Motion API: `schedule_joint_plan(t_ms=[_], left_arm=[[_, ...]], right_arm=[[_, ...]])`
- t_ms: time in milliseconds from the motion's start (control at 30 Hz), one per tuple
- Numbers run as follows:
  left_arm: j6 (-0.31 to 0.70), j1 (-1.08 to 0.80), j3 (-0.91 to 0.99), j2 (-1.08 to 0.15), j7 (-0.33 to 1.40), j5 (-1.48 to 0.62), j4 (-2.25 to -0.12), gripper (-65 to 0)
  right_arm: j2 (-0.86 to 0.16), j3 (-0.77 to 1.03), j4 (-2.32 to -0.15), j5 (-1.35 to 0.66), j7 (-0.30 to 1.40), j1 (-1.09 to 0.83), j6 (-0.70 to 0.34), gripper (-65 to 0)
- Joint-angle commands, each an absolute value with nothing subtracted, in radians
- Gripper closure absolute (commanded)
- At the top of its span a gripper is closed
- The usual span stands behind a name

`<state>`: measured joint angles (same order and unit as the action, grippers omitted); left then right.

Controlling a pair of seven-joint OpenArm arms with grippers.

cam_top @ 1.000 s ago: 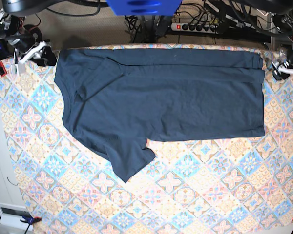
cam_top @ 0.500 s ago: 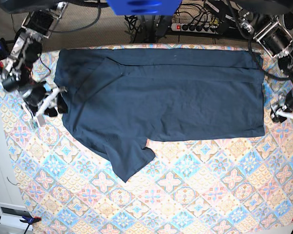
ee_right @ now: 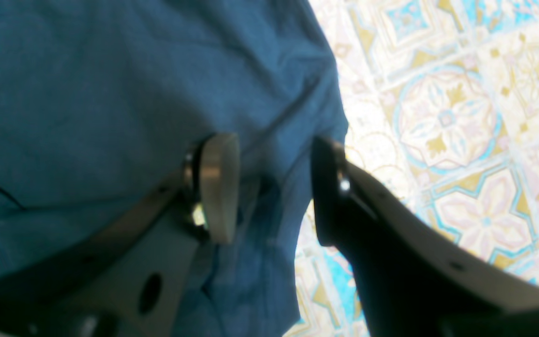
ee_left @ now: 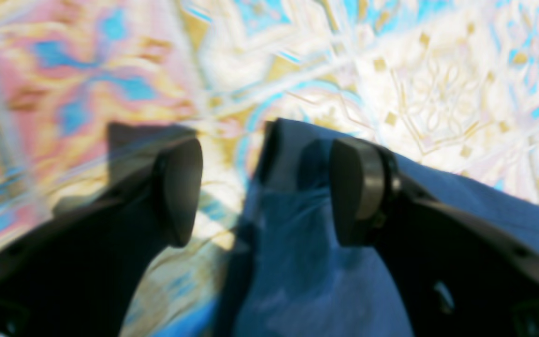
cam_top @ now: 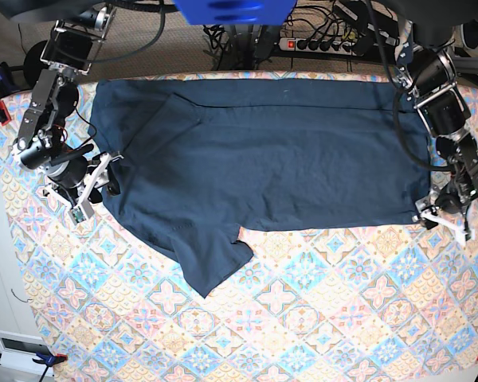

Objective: Layout the t-shirt on the table in an organized manner, then fold the t-shirt properly
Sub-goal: 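Release the edge and grasp the shirt's opposite hem with both grippers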

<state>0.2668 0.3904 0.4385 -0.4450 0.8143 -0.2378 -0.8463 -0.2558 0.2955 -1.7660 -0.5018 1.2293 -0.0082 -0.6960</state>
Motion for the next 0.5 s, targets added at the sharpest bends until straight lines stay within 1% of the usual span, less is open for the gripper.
schedule_joint_plan(t_ms=[0,167,200,233,267,333,367,467], left_arm=[[0.271,0.432,0.420,-0.460,0.783,-0.243,-0.835,-41.5],[0.271,0.487,0.318,-0.435,0.734,-0.245,-0.697,-40.9],[0.271,0.489,0.302,-0.432,0.742,-0.249,-0.700,-38.2],[0.272,0.486,0.291,-0.430,0.750,-0.252,-0.704,-33.2],[0.272,0.486,0.288,-0.430,0.760,-0.254,-0.713,-25.7],[0.274,0.483,0.286,-0.418,0.765,-0.255,-0.748,-7.6],[0.274,0.467,0.286,-0.415,0.769,-0.255,-0.774,0.0],[0.272,0.424,0.286,-0.414,0.806,-0.255,-0.877,0.0]], right_arm=[[-0.271,0.300,-1.781,-0.519,1.204,0.010,-0.698,-24.5],[-0.271,0.300,-1.776,-0.518,1.191,0.010,-0.698,-24.5],[-0.271,0.300,-1.762,-0.518,1.191,0.010,-0.698,-24.5],[-0.271,0.302,-1.747,-0.518,1.191,0.010,-0.698,-24.5],[-0.271,0.303,-1.725,-0.516,1.190,0.010,-0.698,-24.5],[-0.271,0.305,-1.675,-0.516,1.187,0.010,-0.698,-24.5],[-0.275,0.302,-1.649,-0.516,1.171,0.015,-0.698,-24.5],[-0.277,0.274,-1.587,-0.516,1.144,0.114,-0.698,-24.5]])
